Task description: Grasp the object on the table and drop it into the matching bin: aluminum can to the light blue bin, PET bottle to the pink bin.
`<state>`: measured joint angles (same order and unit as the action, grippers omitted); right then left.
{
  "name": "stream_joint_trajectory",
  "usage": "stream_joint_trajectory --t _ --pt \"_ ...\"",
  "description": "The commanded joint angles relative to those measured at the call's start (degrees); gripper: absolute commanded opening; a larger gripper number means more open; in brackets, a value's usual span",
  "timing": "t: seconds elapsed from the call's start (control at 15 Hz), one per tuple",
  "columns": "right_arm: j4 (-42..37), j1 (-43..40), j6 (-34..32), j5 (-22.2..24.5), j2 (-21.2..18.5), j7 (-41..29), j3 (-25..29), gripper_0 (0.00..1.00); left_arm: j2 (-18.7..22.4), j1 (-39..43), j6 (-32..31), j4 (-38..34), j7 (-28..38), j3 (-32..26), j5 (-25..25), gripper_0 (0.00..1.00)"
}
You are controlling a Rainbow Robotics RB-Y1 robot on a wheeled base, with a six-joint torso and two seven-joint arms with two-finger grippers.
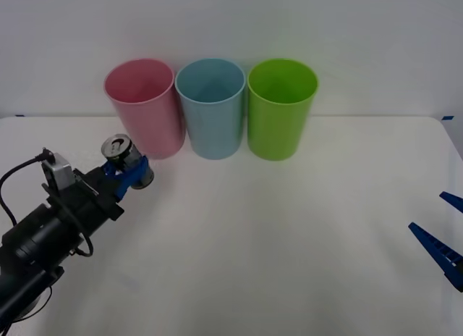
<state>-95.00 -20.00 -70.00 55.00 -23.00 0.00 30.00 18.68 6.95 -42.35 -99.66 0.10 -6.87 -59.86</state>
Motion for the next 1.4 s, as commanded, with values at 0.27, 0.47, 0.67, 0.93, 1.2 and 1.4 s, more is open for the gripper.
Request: stream_joint_trajectory --t 0.27,0.47,0.67,0.93,1.2,1.4 --pt "0.0 0.0 0.0 0.0 0.0 0.0 0.0 1.0 5.31 -0.44 14.31 -9.76 6.23 5.64 5.63 0.0" --pt "0.0 0.0 0.0 0.0 0.0 0.0 0.0 1.0 6.54 -2.11 19.85 -13.01 9.4 6.96 6.16 0.0" --pt "0.0 0.0 0.0 0.0 0.0 0.0 0.0 1.0 7.6 -6.68 25.3 -12.84 10.1 8.19 5.63 0.0" --pt "0.0 0.0 0.0 0.0 0.0 0.0 0.0 1.0 8.65 -13.01 29.87 -9.76 10.1 9.86 4.75 0.0" --pt "0.0 0.0 0.0 0.0 0.0 0.0 0.0 1.0 8.83 -22.59 29.78 -0.09 9.31 12.67 2.47 0.0" --pt "0.0 0.0 0.0 0.0 0.0 0.0 0.0 1.0 8.83 -29.89 29.87 7.9 8.34 14.87 1.68 0.0"
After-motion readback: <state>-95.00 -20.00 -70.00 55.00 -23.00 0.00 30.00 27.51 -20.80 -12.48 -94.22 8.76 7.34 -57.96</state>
